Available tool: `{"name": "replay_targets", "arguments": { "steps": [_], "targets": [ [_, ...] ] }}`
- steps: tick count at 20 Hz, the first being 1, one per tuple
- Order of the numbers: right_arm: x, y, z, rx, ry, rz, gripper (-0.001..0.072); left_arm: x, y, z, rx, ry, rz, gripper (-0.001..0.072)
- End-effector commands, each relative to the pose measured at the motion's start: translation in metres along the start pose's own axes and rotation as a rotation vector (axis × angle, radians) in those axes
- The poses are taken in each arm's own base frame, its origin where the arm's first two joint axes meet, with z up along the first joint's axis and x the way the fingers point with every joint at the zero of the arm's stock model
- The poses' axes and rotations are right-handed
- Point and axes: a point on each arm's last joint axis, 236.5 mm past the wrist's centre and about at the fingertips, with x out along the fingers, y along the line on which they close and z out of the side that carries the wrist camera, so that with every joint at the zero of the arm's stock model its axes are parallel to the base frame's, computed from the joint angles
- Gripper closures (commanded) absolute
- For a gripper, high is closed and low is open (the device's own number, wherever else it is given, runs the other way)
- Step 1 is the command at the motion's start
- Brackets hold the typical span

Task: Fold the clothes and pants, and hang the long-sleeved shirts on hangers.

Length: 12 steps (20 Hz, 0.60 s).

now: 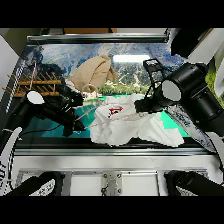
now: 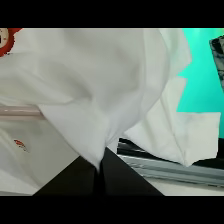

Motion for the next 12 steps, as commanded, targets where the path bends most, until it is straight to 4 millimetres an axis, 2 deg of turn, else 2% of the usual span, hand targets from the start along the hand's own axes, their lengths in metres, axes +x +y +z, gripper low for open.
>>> {"name": "replay_targets", "arguments": {
  "steps": [1, 5, 12],
  "targets": [
    [-0.001, -0.008, 0.006, 0.013, -0.030, -0.029, 0.0693, 0.000, -0.004, -0.002, 0.010, 0.007, -0.017, 0.0690],
    [-0.005, -0.002, 0.017, 0.024, -0.083, -0.005, 0.0693, 0.000, -0.005, -0.002, 0.010, 0.008, -0.023, 0.0690],
    [-0.015, 0.058, 0.030, -0.048, -0.184, 0.171, 0.0693, 0.000, -0.005, -0.002, 0.010, 0.007, -0.024, 0.0689]
  ]
}}
